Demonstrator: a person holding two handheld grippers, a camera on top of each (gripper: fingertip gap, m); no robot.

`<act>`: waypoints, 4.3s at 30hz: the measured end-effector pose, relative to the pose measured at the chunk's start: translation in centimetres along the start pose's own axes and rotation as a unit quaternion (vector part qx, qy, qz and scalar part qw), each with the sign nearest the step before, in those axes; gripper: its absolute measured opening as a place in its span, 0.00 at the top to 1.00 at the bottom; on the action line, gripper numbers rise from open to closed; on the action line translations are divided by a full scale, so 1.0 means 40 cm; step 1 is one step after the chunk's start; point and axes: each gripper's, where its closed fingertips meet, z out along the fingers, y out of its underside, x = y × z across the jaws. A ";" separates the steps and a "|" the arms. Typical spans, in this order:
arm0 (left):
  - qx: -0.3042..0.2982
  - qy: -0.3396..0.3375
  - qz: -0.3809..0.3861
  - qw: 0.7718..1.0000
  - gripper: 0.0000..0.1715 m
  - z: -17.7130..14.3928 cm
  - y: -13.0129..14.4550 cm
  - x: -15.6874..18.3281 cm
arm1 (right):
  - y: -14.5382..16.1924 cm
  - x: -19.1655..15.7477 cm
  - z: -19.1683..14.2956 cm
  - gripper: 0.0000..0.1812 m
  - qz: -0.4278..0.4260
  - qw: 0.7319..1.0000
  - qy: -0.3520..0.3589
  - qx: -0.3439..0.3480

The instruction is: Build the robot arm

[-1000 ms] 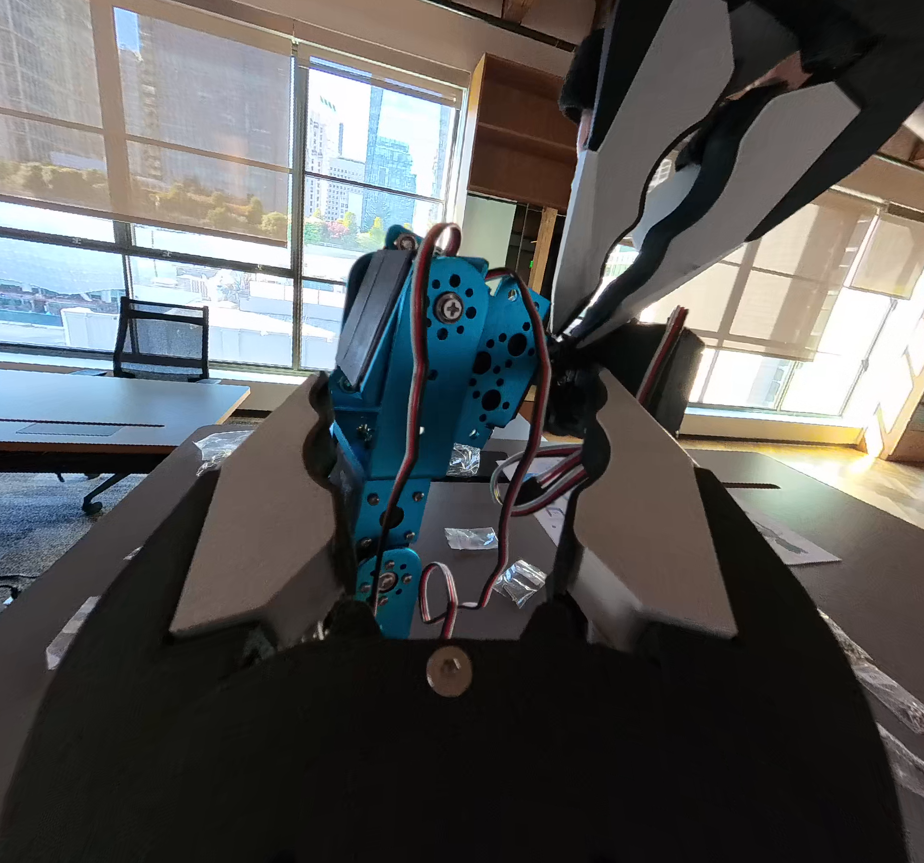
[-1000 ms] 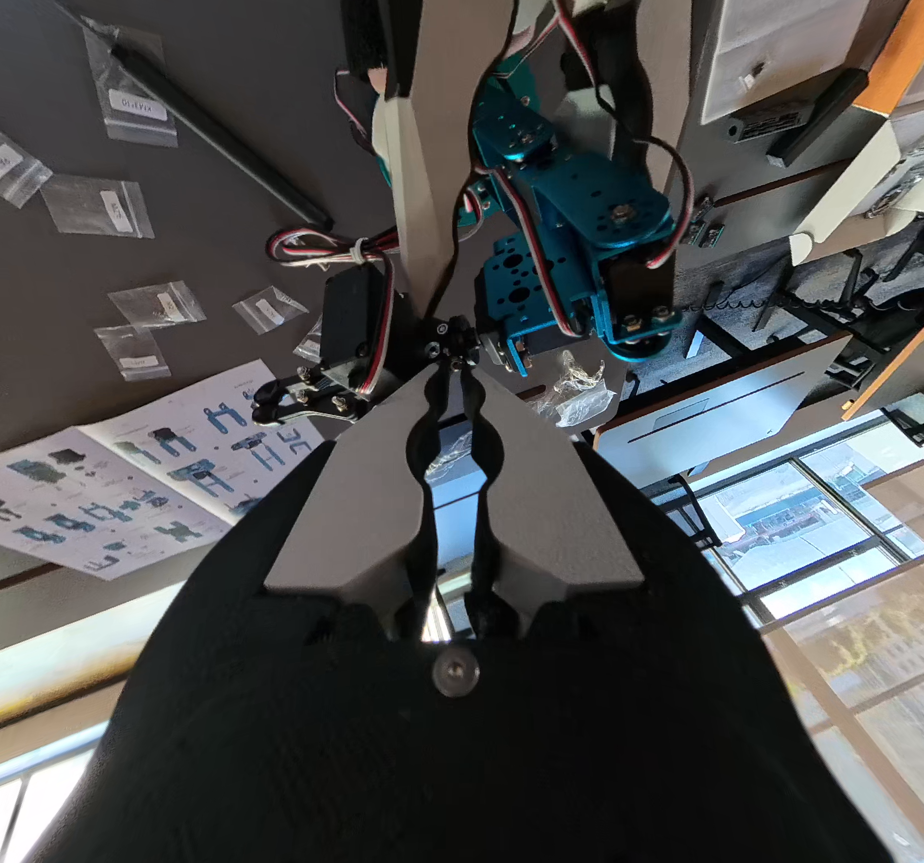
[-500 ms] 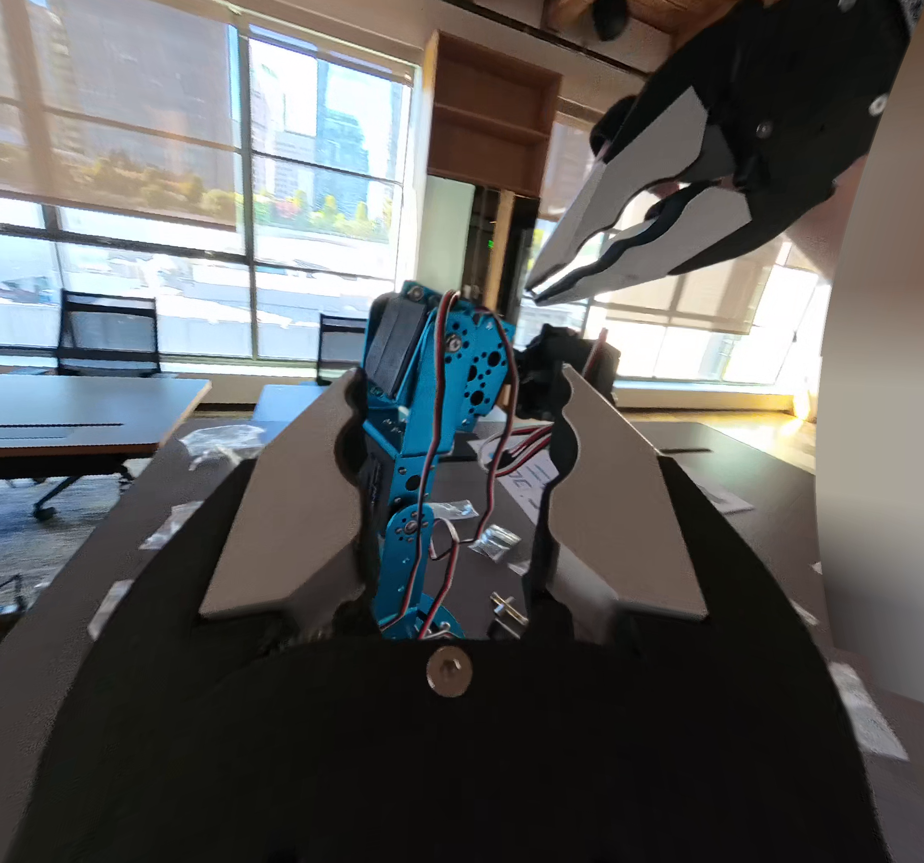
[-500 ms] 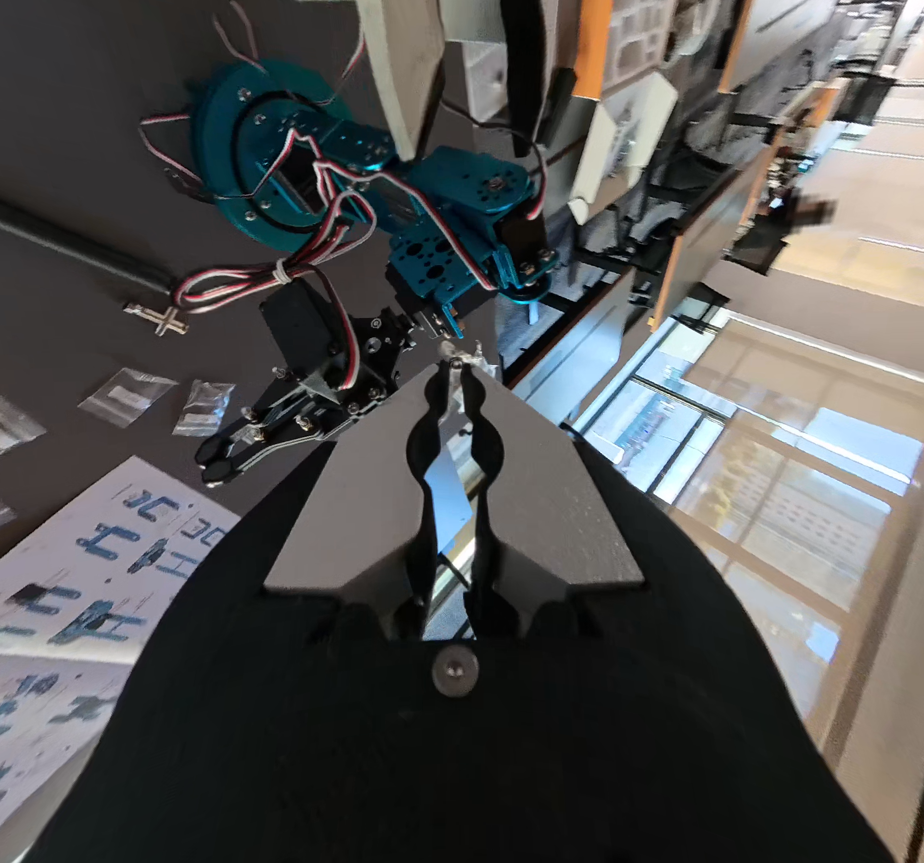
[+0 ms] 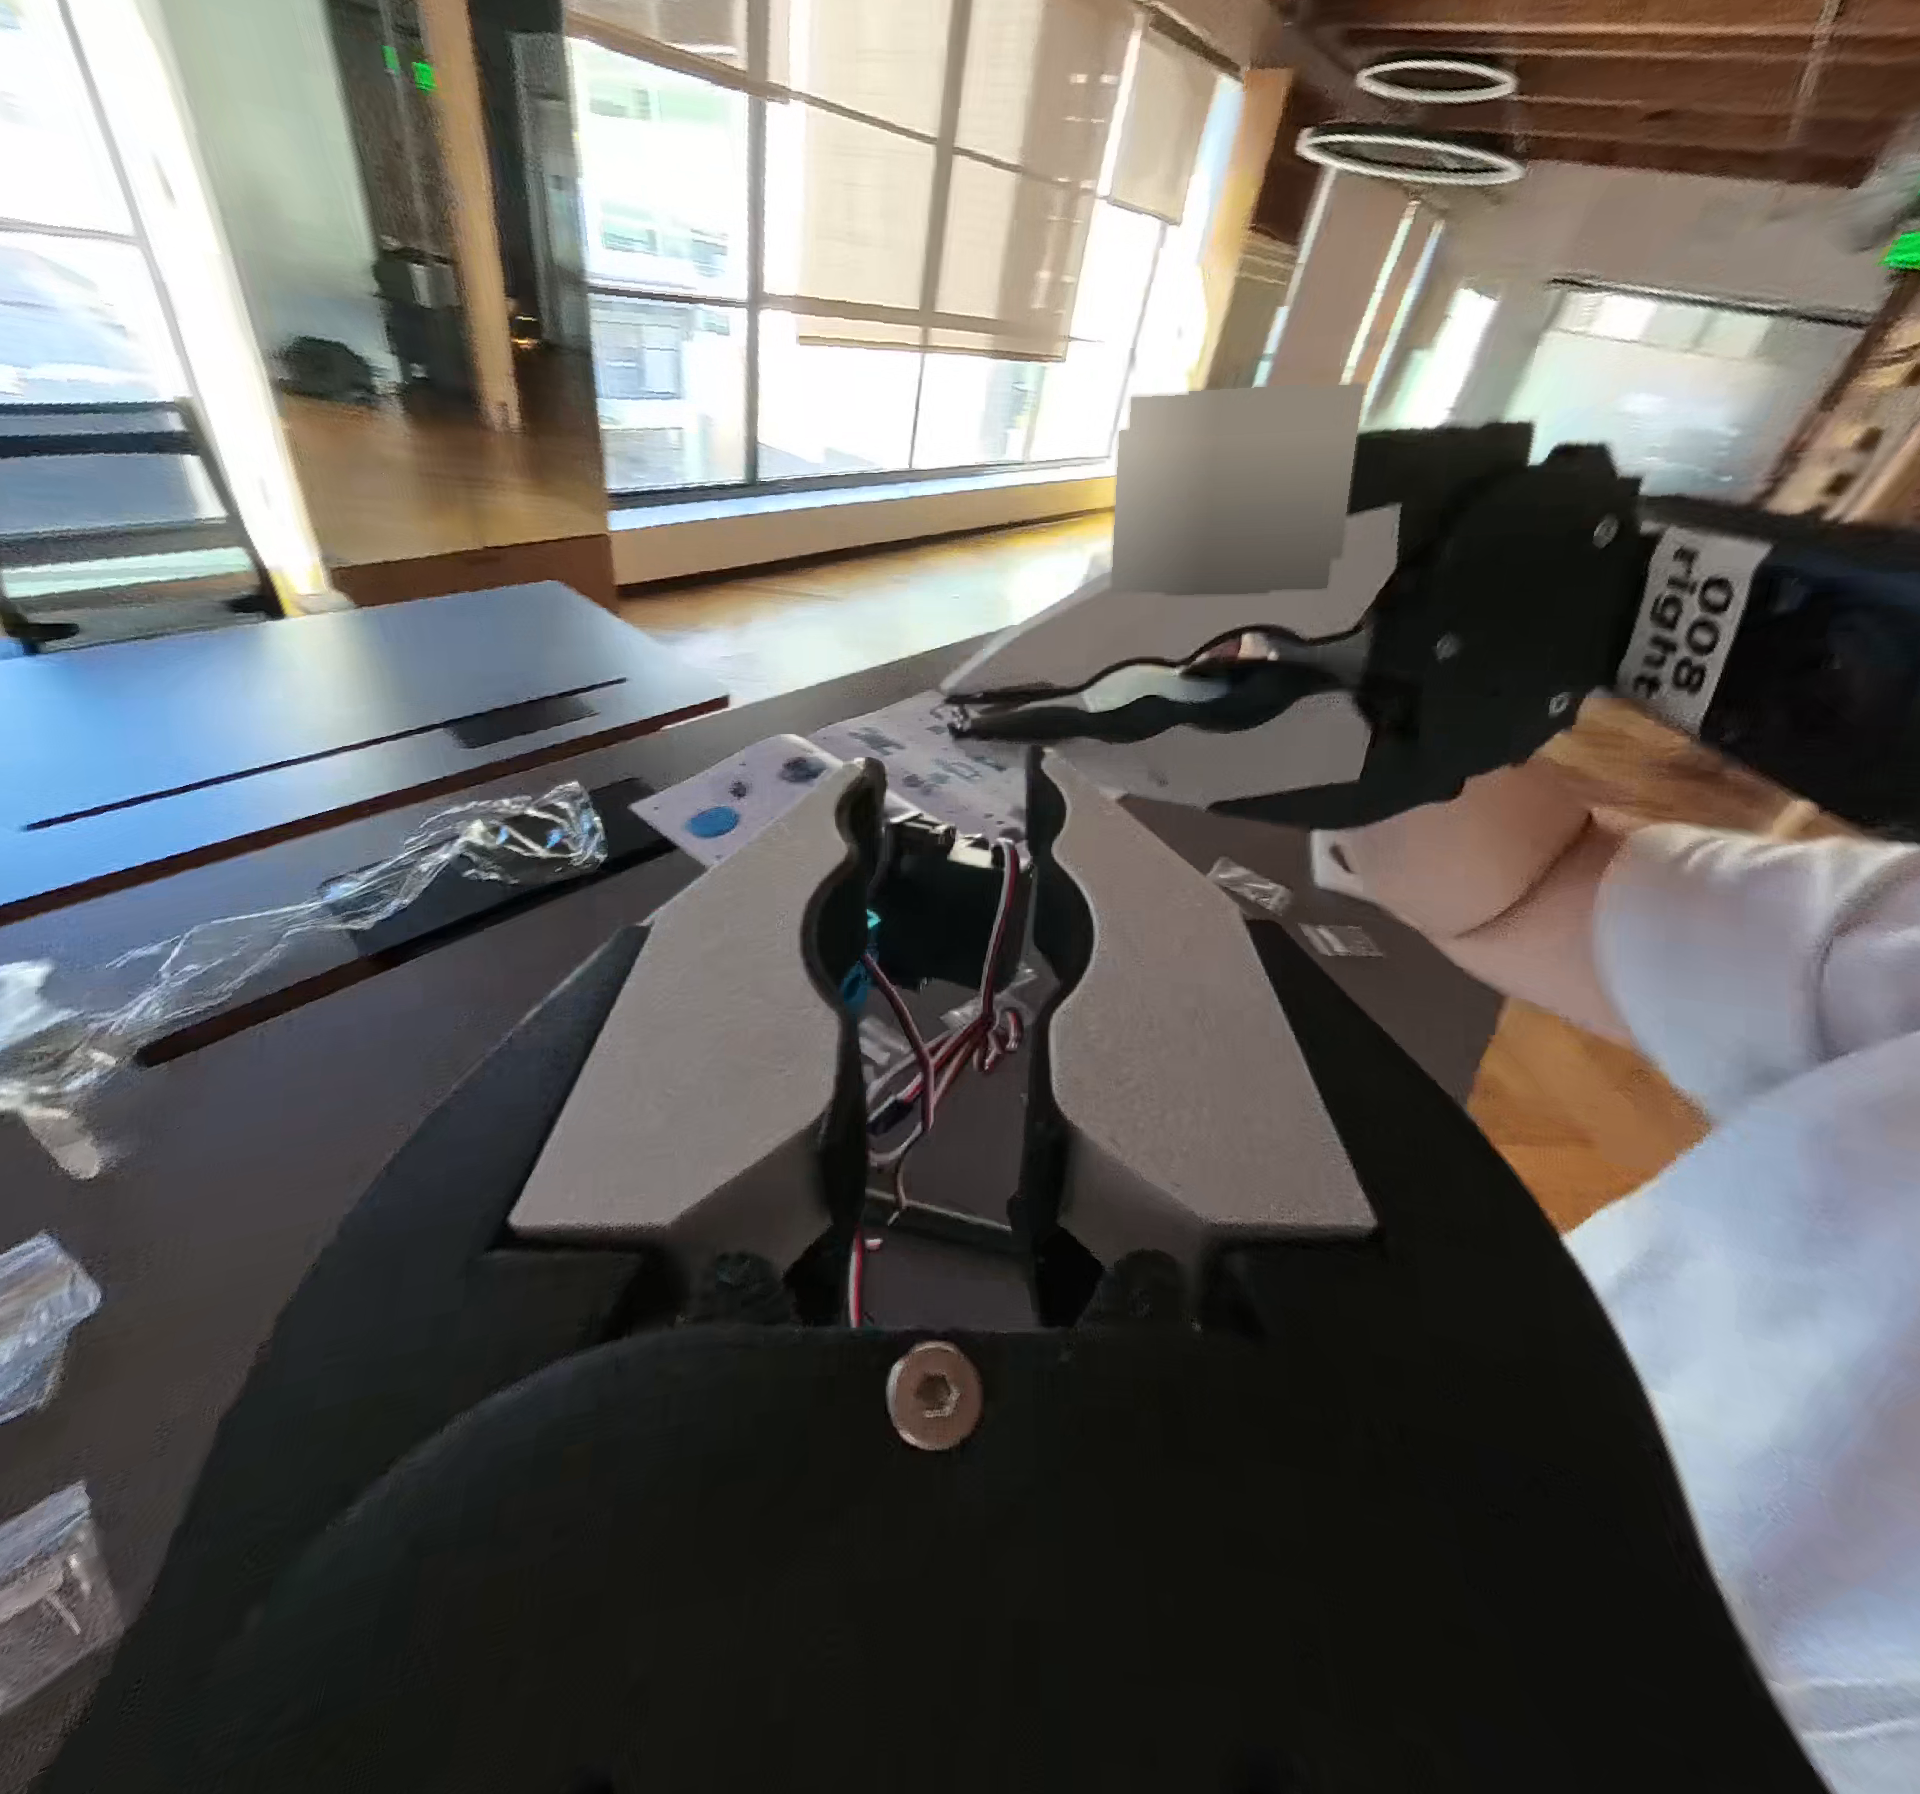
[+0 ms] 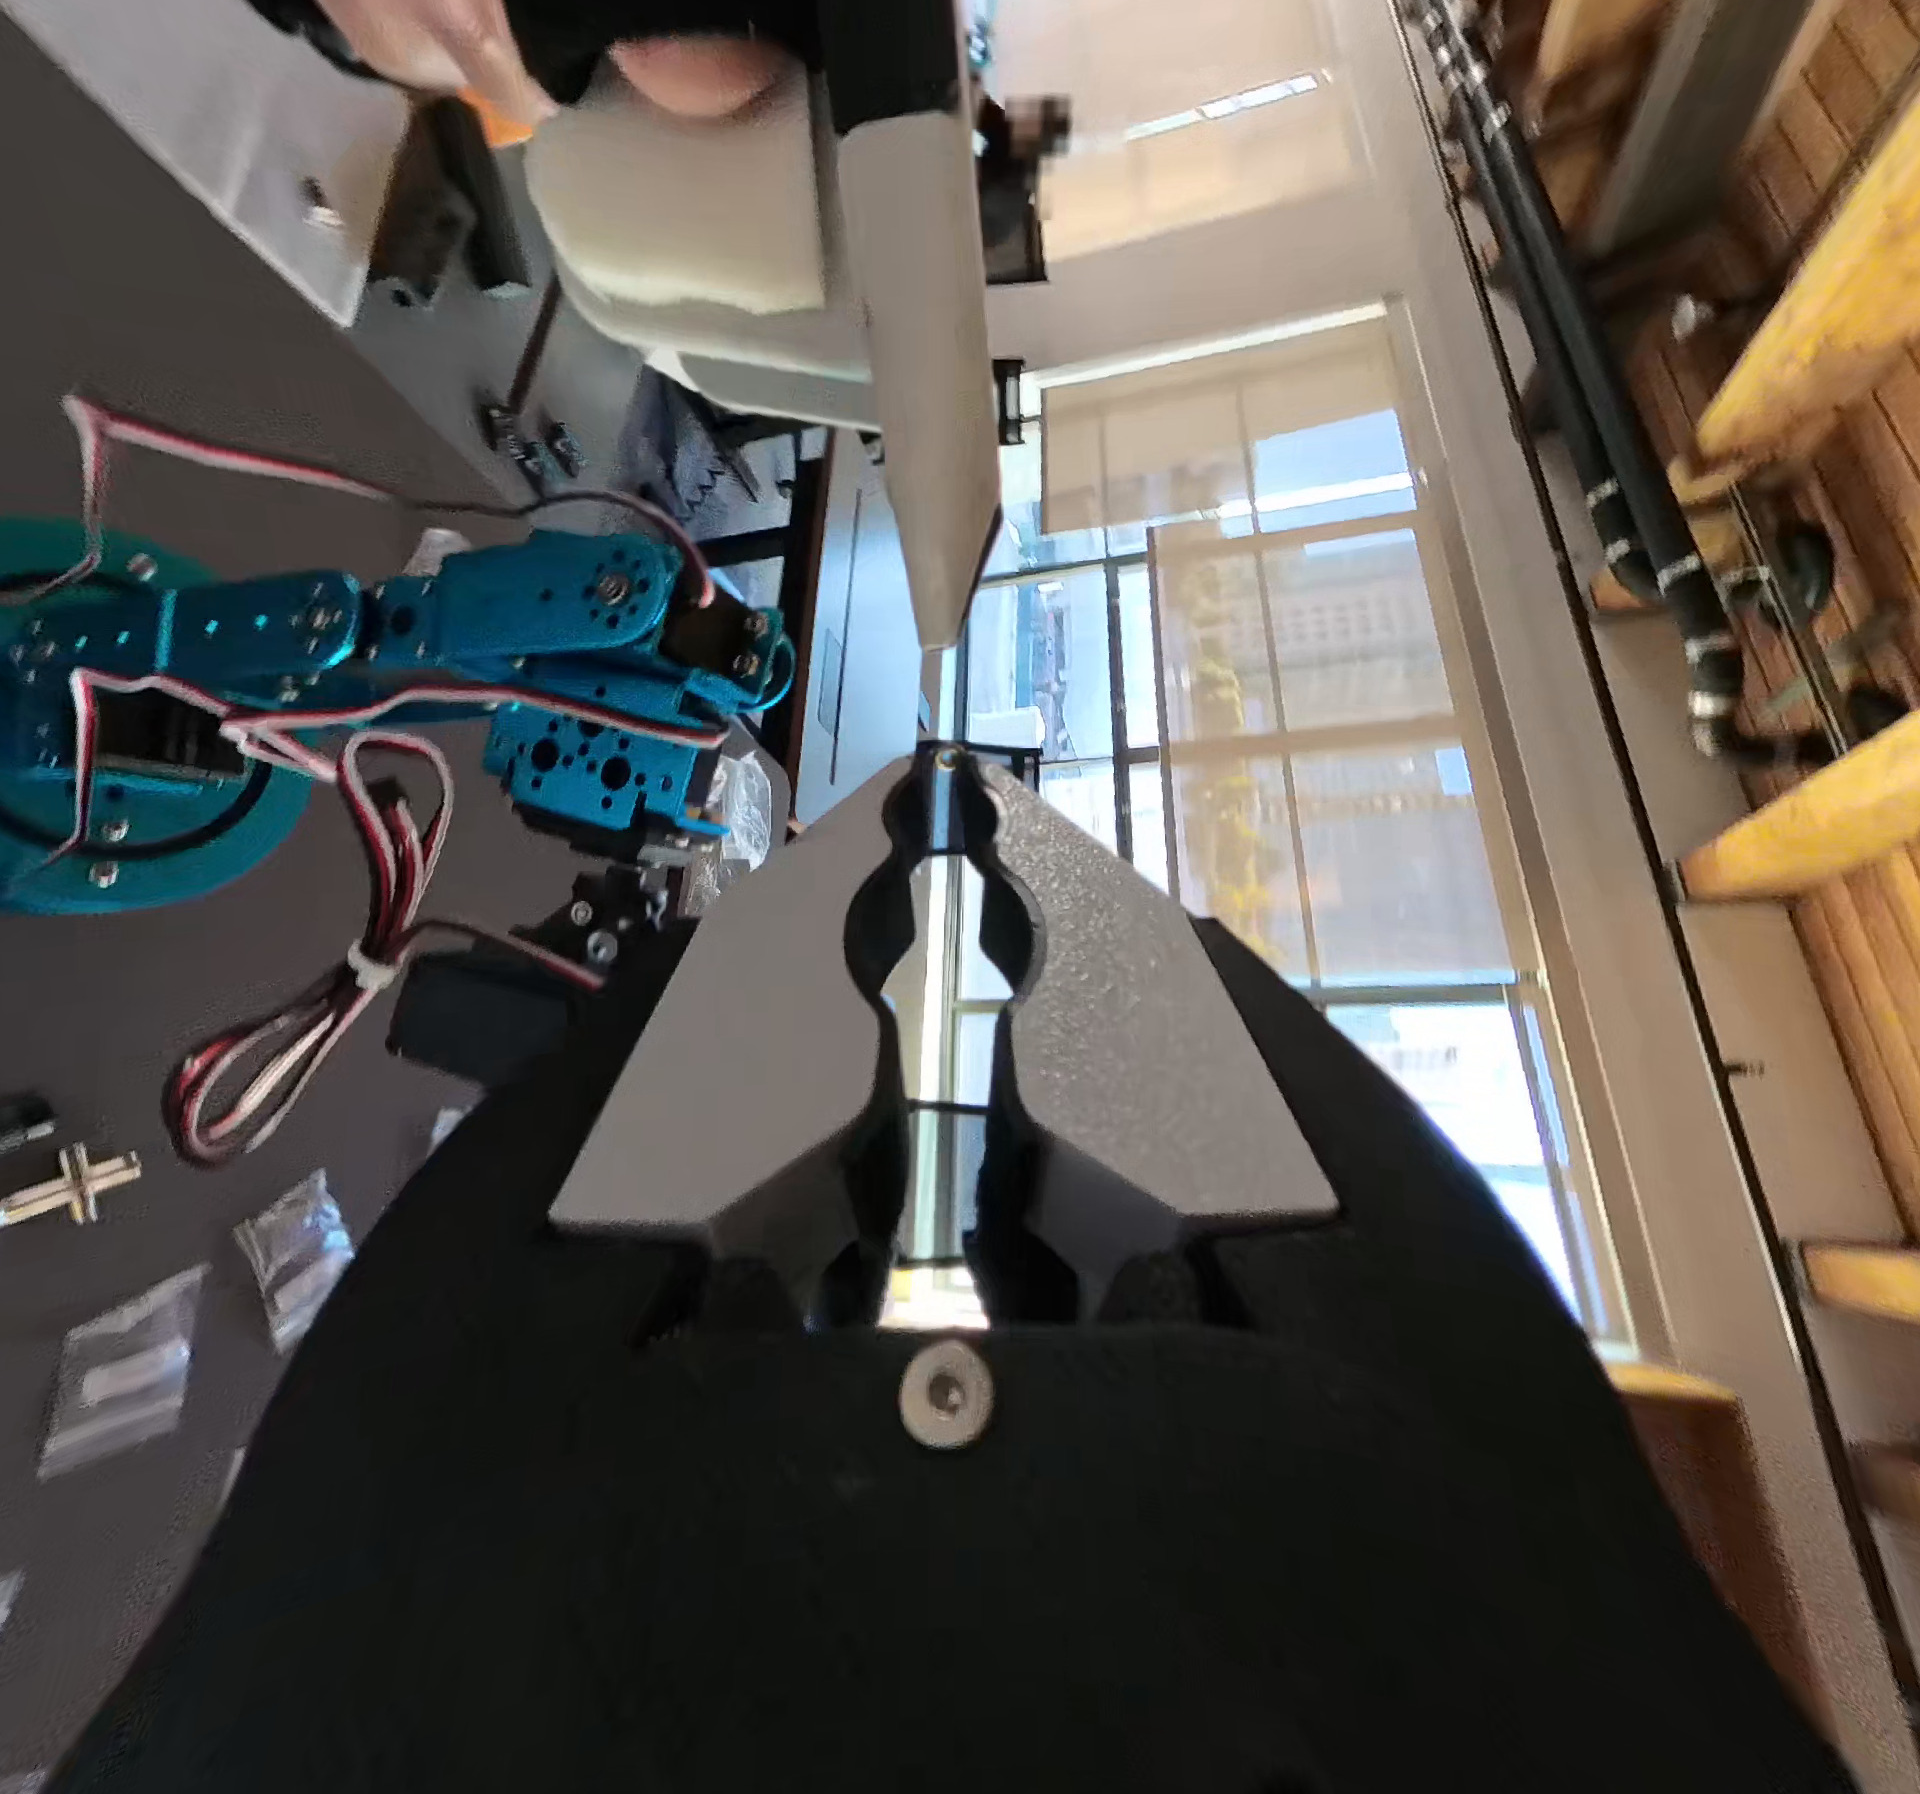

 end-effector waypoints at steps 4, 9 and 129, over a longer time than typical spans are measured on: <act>-0.019 0.004 0.046 0.999 0.87 0.000 -0.012 -0.044 | -0.018 0.001 0.032 0.98 0.041 0.998 0.026 -0.027; -0.047 0.041 0.057 0.996 0.88 -0.007 -0.005 -0.062 | -0.032 0.007 0.062 0.98 0.066 0.994 0.052 -0.065; 0.025 0.219 -0.179 0.959 1.00 -0.092 0.483 0.208 | -0.115 -0.510 -0.143 0.99 0.755 0.537 -0.316 0.204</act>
